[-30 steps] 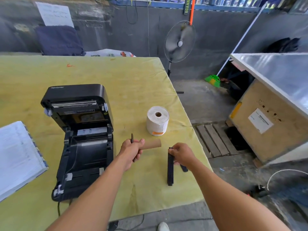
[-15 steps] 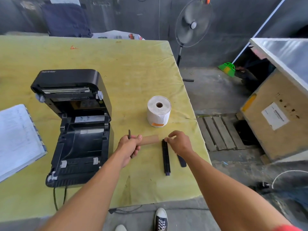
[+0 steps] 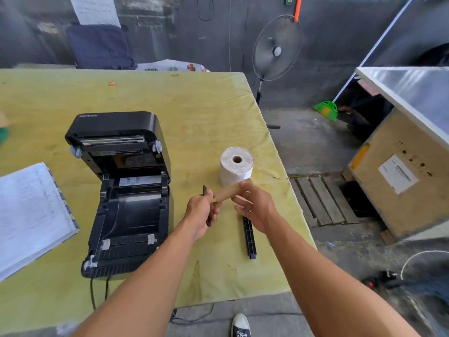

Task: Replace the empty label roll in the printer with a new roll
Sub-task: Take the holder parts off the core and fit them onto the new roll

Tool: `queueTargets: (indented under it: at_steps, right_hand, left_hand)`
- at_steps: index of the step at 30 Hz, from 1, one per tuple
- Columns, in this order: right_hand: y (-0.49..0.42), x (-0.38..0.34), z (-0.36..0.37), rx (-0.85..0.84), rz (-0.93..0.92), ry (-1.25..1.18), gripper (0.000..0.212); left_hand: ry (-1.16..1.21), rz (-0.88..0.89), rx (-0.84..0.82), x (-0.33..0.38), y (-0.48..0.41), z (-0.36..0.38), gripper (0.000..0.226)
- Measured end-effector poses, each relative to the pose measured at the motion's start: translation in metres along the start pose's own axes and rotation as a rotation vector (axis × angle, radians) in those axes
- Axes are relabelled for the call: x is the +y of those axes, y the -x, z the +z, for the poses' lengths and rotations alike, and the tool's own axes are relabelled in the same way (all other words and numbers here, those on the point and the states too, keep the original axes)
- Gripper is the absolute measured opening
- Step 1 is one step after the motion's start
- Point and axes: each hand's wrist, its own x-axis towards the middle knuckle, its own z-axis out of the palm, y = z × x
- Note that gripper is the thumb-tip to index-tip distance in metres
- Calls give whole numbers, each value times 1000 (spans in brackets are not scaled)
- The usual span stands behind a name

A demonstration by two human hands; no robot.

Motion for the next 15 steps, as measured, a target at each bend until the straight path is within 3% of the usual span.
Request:
queueTargets:
  at_steps: [2,4,8,15]
  right_hand:
    - [-1,-3,-1,130,-33,-30,22]
    - [-6,-3,-7,215,-65,200,28]
    - [-6,7,-3,133,-58,718,37]
    - [-12,37,22,37,27,1158,43]
  left_hand:
    - [7,-3,43,-2,1,-4,24]
    - [-37,-3,83,-7,0,-7,21]
    - [-278,-29,183,-18,-6,-17,23]
    - [-618,-41,288,-40,-12,-28,25]
